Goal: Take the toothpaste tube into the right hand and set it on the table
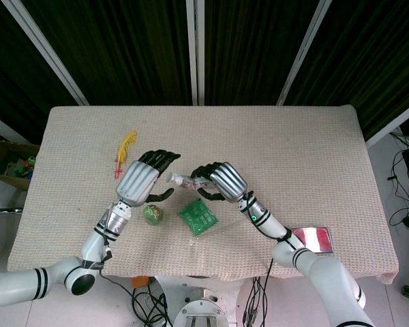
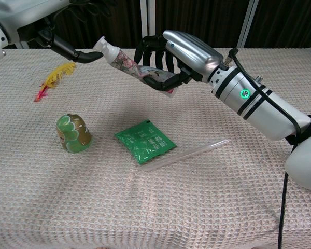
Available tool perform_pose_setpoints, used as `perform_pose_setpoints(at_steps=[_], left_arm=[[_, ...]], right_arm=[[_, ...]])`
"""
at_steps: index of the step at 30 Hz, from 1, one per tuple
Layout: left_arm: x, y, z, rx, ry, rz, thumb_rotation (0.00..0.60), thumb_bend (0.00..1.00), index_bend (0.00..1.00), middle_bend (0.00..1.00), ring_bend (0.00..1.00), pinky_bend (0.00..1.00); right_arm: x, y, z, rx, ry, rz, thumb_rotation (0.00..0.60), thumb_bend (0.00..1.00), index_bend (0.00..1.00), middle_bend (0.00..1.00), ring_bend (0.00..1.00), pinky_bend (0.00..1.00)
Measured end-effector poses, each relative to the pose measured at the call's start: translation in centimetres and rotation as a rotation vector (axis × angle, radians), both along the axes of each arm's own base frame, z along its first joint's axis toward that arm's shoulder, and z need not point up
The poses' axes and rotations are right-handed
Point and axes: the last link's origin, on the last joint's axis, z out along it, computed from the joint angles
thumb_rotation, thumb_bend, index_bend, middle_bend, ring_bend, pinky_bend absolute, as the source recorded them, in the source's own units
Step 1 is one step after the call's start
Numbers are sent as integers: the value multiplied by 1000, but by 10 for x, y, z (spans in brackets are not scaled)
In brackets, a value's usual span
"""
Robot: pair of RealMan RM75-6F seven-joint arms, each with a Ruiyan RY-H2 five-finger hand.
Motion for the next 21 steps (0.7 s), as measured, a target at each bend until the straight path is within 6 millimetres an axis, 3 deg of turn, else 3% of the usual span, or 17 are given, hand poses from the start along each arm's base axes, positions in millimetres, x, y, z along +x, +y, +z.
perform_pose_setpoints(at_steps=[21], left_arm=[[2,4,0,3,2,11,508,264,149,185,158,228]], right_arm=[[7,1,-3,7,-7,25,600,707,857,700,532,667]])
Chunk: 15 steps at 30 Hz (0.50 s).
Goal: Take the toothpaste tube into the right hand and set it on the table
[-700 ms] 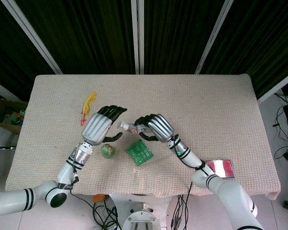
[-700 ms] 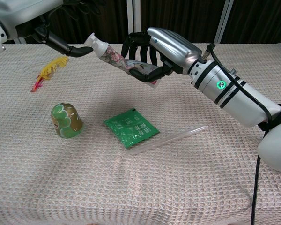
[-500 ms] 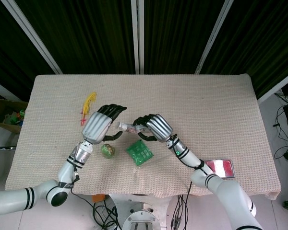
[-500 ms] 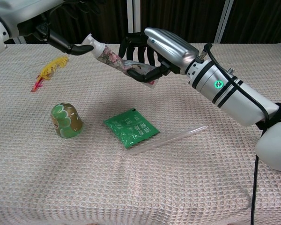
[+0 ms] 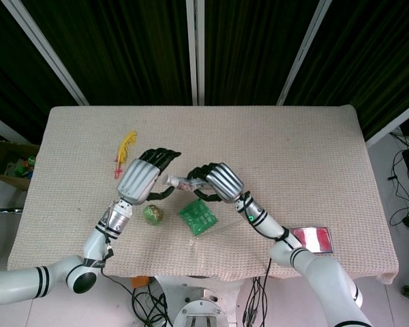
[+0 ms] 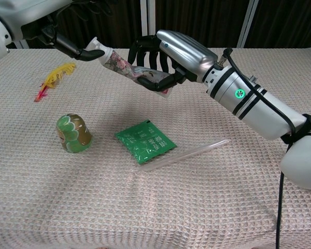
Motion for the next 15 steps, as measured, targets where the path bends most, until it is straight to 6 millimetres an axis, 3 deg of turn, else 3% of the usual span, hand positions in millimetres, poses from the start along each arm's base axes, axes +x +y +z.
perform_pose_setpoints(at_steps=[15], left_arm=[[-10,2,7,21,12,24,508,264,150,187,158,228]], right_arm=[[-2,5,-1,0,10,16,600,709,870,704,539,672]])
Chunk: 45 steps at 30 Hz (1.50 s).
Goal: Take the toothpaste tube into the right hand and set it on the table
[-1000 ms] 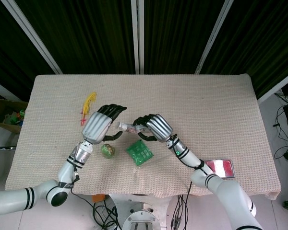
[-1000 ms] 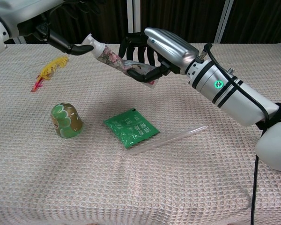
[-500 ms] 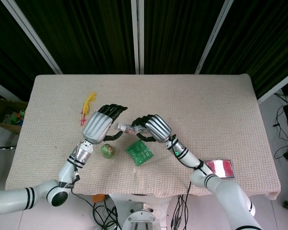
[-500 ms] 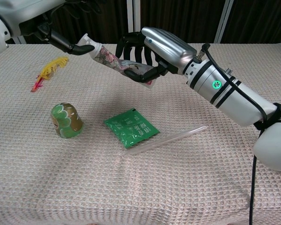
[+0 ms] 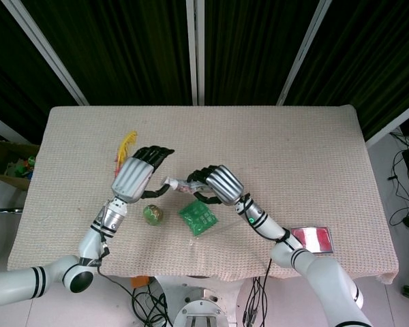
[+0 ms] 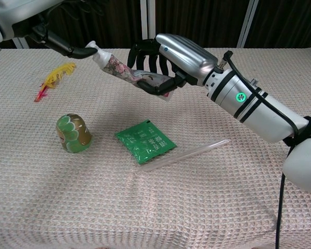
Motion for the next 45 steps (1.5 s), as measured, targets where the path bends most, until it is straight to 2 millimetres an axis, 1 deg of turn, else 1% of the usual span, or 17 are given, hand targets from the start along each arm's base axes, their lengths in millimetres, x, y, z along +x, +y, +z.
perform_pose_setpoints(at_steps=[8,22,36,45], left_arm=[[-2,2,4,12,18,5,509,264,151,187,158,228],[3,11,7,15,45,-3,511,263,151,186,158,227],[12,15,-1,-35,47,-28,510,263,151,187,157,227],[11,16,0,-41,36,-28,510,264,151,187,158,227]], right_arm=[[-2,2,0,3,0,4,600,712,876,707,541,674],[-3,4,0,5,-3,22,600,710,880,709,545,676],[-2,4,3,-15,3,51,600,698,884,711,546,677],[-3,5,2,-15,14,54,600,689,884,711,546,677]])
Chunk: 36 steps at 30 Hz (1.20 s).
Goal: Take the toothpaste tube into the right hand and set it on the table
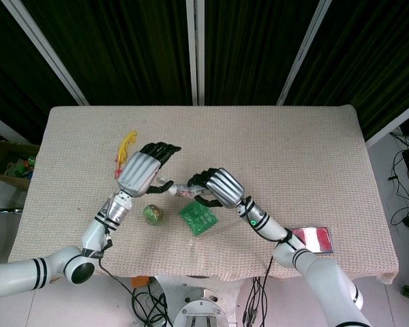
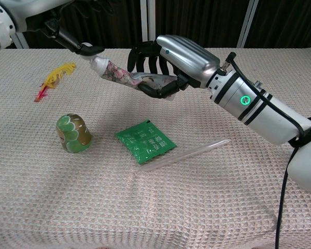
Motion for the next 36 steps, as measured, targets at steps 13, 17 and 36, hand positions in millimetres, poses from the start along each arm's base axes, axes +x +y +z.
perform_pose_setpoints(at_steps=[13,17,36], left_arm=[[1,3,-3,-12,7,-5,512,263,151,187,157,227],[1,3,-5,-17,4,-6,511,264,151,187,157,228],[-27,-13,32,71,-41,50,511,261,151,187,157,227]], right_arm=[[4,4,-3,-2,16,33,600,686,886,712,546,677],[5,5,-4,0,15,34,600,685,886,712,546,677],[-22,-23,12,-65,179,-37,600,623,879,692,540,677]])
